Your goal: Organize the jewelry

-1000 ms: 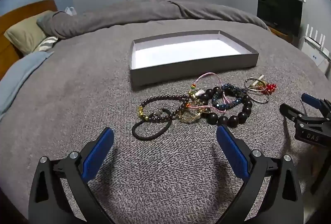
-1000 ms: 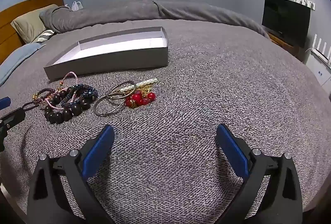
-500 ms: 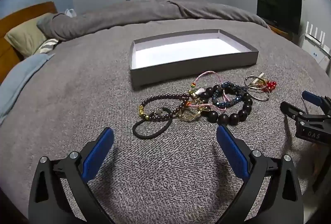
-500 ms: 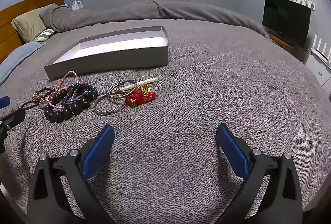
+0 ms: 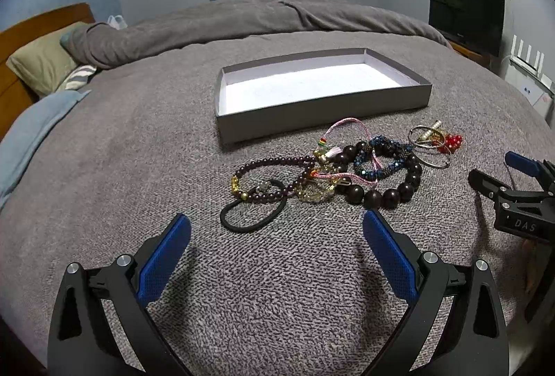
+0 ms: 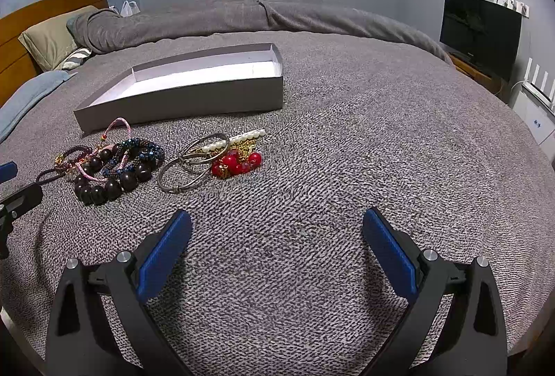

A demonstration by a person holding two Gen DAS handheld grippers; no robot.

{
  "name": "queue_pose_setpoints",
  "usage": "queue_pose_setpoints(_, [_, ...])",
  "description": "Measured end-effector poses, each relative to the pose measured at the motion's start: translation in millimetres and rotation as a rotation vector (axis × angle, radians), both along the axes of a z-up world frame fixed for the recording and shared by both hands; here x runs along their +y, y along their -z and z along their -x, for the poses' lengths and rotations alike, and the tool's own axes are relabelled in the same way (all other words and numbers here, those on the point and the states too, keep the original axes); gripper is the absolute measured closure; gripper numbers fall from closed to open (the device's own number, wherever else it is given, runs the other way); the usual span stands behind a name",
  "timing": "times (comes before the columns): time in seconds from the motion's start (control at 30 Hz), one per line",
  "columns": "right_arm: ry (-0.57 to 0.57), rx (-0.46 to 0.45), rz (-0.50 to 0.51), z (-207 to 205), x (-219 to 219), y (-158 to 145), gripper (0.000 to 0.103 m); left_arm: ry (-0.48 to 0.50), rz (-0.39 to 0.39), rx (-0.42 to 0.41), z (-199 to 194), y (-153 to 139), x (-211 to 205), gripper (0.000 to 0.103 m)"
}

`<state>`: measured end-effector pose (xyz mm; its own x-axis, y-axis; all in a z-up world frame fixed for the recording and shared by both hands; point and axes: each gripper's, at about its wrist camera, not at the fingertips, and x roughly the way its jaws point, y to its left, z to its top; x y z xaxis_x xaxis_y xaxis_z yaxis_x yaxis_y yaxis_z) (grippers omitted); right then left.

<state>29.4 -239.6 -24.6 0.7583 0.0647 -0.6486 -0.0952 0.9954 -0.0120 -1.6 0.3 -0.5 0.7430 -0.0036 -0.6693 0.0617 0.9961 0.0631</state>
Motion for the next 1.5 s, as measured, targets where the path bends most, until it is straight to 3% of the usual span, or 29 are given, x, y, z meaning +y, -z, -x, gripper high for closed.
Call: queue_pose_setpoints(1.5, [-0.001, 0.006, -0.001, -1.5, 0.8, 4.0, 0.005, 0.002, 0.007, 0.007, -0.9, 5.2, 1.7, 0.005])
